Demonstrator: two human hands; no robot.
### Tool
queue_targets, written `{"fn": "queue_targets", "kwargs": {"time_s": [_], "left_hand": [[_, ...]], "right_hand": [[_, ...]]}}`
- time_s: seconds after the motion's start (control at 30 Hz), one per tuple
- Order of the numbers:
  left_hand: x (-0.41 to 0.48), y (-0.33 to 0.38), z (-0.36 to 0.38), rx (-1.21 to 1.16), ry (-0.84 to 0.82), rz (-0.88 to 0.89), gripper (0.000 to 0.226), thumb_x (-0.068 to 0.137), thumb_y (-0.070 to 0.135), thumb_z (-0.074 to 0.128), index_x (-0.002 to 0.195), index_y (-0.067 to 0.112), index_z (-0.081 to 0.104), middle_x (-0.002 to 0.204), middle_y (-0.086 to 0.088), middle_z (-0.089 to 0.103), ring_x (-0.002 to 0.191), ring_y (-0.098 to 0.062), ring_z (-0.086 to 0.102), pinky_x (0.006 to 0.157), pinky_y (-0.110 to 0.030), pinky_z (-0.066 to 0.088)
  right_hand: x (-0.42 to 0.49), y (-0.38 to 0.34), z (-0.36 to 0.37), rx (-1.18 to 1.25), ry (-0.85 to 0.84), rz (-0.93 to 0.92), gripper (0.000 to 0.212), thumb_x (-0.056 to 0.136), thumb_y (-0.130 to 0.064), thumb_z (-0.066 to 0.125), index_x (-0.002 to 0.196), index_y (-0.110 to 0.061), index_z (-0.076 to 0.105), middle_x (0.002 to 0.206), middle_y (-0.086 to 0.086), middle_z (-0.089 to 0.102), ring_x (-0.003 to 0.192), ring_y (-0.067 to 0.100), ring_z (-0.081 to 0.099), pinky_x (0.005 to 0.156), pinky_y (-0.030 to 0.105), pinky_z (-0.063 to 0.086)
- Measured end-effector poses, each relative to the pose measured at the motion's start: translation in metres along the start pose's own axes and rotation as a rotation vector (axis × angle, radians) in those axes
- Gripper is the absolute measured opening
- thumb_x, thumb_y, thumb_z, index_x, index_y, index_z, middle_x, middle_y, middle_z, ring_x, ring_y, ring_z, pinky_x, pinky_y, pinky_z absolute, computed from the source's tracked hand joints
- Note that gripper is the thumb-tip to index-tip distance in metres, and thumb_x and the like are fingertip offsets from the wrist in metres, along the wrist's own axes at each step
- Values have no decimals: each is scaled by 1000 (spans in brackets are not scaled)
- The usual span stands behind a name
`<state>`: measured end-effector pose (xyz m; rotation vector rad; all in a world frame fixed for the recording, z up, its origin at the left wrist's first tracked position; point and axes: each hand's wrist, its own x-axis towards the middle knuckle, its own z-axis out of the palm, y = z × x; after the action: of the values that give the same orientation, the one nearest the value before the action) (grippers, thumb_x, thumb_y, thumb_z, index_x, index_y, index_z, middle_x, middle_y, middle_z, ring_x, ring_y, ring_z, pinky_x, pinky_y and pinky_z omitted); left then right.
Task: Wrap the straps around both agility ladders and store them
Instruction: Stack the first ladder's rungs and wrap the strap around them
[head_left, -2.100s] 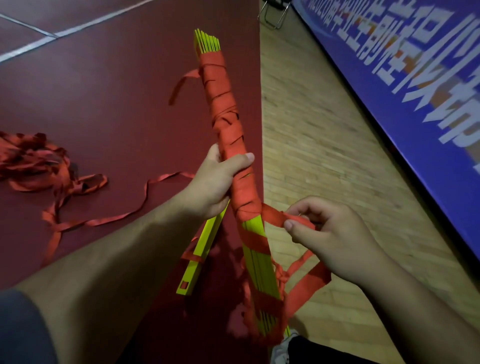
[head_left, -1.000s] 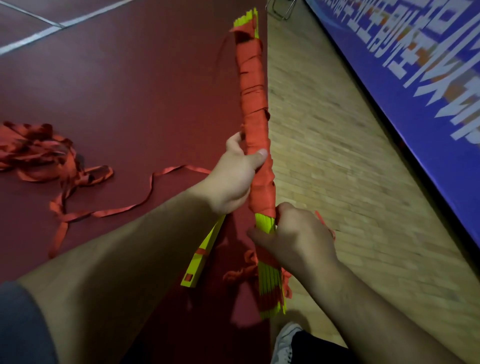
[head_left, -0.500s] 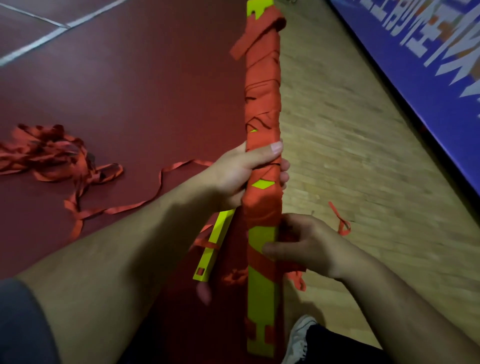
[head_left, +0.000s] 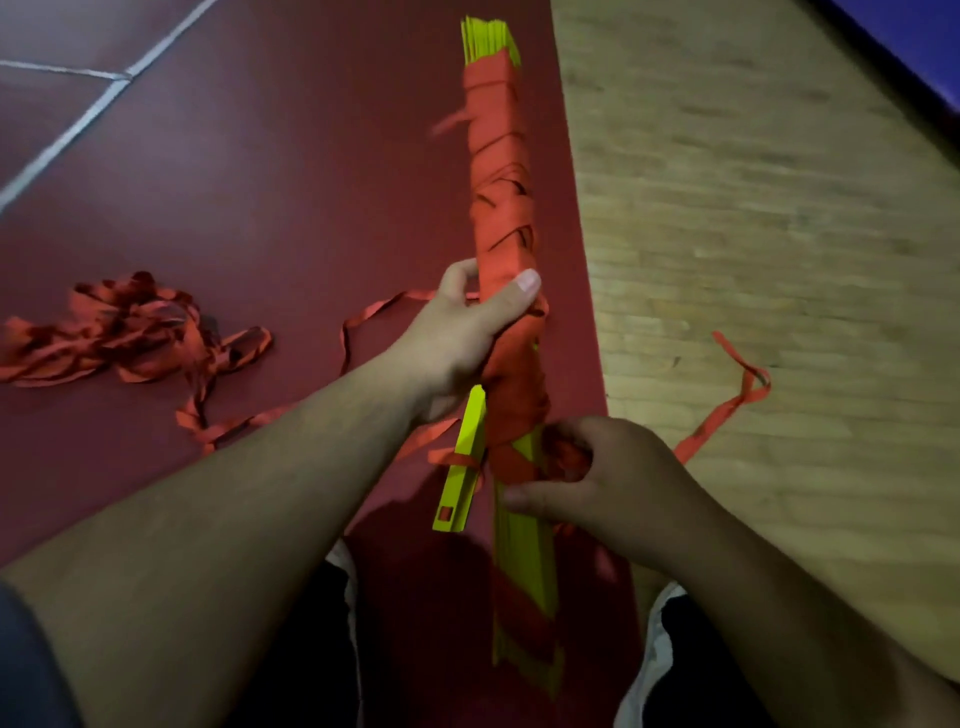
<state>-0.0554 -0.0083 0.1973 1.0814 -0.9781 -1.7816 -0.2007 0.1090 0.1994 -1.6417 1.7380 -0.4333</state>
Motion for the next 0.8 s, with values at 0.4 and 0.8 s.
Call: {"fn": "queue_targets", "kwargs": {"time_s": [0.4, 0.8], "left_hand": [[-4, -4, 17, -113, -195, -106, 14, 96, 23, 57, 102, 12, 65, 70, 1, 67, 57, -10, 63, 55, -22, 53], [-2, 4, 12, 1, -108, -17, 19, 99, 29, 55, 107, 14, 48, 71, -6, 62, 60, -21, 62, 65, -38, 59]], "right_hand": [[13, 17, -8, 116, -57, -27, 28, 67, -48, 88, 79, -33, 68, 73, -25, 67, 67, -10, 60, 58, 11, 42], [5, 19, -29, 105, -285, 88, 31, 101, -34, 54, 77, -19, 67, 67, 1, 70, 59, 14, 65, 63, 31, 47]]}}
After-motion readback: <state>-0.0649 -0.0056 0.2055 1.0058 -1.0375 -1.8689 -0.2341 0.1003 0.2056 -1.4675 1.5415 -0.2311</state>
